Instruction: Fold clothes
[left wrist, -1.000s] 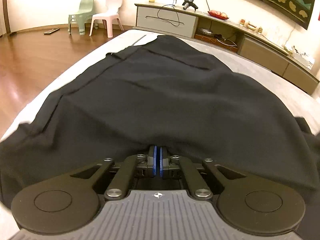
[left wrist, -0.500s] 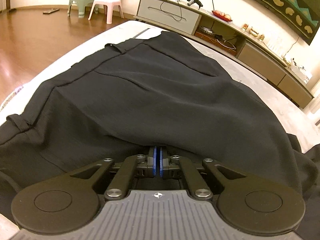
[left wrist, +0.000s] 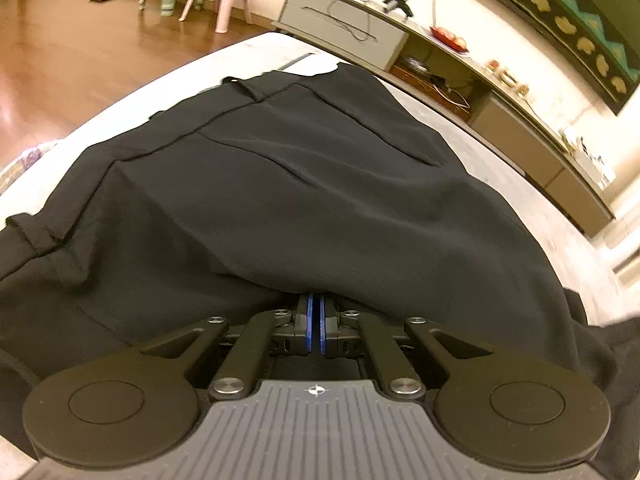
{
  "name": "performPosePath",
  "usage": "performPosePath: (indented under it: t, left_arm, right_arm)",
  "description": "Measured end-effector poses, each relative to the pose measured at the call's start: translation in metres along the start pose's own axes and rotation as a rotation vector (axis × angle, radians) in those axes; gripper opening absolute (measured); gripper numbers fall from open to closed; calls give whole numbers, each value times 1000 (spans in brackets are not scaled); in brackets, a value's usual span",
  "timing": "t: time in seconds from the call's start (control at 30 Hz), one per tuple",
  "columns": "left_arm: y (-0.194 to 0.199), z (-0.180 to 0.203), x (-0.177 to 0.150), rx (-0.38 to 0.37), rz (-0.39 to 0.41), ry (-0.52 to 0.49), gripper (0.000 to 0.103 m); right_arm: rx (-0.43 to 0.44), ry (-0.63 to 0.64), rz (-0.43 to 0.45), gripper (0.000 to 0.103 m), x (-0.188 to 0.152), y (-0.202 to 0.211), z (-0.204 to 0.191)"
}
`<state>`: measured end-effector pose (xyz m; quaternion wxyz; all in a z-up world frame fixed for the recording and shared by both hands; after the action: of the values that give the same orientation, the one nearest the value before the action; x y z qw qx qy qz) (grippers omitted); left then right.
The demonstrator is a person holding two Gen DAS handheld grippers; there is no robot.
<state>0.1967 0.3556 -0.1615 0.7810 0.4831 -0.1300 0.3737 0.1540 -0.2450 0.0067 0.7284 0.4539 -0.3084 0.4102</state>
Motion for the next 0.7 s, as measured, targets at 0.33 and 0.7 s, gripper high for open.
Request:
performPosePath:
  t: [0.33, 0.7]
  left_arm:
    - [35, 3, -3, -98, 102, 147, 6]
    - [17, 9, -15, -264, 71, 358, 65]
  right_arm:
    - [-128, -23, -296, 4, -172, 50, 12]
    - [-34, -348, -383, 27, -180, 50, 34]
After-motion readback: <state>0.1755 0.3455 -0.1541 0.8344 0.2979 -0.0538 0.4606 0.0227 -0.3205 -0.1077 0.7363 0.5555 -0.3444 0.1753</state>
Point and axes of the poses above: each gripper's, at about its wrist camera, not at the fingertips, and y roughly against the way its jaws point, z to its right, x to its top, the point moved 7 cm from there along -y, roughly the way its jaws point, and after that the axes turned 15 degrees about -x, right-handed, at the moved point
